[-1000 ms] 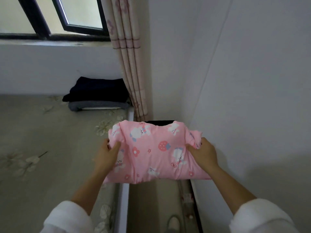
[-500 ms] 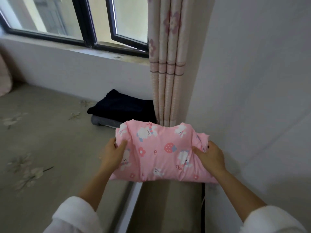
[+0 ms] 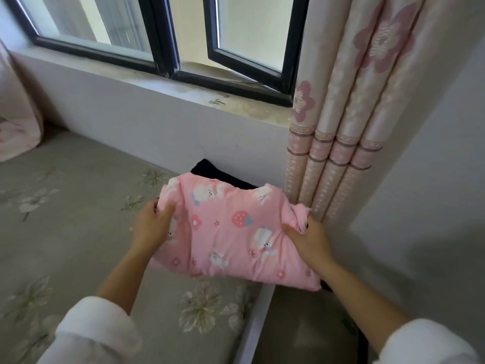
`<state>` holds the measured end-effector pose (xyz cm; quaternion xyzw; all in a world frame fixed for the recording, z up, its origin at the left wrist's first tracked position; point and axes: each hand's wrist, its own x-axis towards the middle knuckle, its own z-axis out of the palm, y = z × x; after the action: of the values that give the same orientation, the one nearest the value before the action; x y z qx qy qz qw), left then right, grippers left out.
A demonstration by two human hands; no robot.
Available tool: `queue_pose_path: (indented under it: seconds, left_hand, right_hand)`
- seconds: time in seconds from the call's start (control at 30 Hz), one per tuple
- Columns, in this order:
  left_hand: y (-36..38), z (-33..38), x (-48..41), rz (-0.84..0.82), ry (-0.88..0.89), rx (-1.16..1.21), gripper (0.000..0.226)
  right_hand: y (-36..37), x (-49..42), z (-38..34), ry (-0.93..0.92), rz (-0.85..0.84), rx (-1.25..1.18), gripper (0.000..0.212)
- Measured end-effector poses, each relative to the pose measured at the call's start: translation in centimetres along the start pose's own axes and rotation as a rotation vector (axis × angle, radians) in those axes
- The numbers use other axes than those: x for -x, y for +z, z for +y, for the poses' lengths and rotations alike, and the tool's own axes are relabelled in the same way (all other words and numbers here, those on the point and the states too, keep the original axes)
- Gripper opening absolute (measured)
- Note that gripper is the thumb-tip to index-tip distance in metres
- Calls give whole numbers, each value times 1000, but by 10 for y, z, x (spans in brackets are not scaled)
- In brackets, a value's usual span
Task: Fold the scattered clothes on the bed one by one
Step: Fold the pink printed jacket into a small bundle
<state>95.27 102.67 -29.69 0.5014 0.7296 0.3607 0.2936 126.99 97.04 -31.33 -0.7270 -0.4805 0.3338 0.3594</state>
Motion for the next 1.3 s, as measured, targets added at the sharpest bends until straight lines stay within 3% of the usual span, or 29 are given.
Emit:
queue_pose_path:
  seconds: [0.1,0.23,0.53,0.63,0.73,0.8,0.87,0.97,1.1,1.3]
  left_hand:
    - [-2,20,-80,50,40,-104,33]
    - [11,36,-162,74,81,-230,30]
    - [79,39,-257,87,167,-421,41]
    - [106,23,-263,-68,0,-635,47]
    - [131,-4,-259,-242,-179,-726,68]
    - [142,-13,-257,-214,-124,-696,72]
    - [153,-10,-250,-188,35,-589,66]
    - [169,-5,-228,-323,149,-531,63]
    - [187,-31,-216,-358,105,-631,72]
    - [214,-60,-200,-306,149,-711,82]
  right_hand:
    - [27,-58,-36,2,11,-20,43]
    - [59,-123,-59,48,58,-24,43]
    - [113,-196,-20,323,102,-155,47]
    - [128,-197,-1,430,20,-143,43]
    - [135,-200,6,474,-49,-16,63]
    - [136,-202,0,416,-12,205,78]
    - [137,-199,-15,171,52,434,77]
    - [147,-195,-21,-199,-122,596,64]
    - [161,-196,6,-185,-360,730,56]
    - [177,-194,35,-120,-430,839,65]
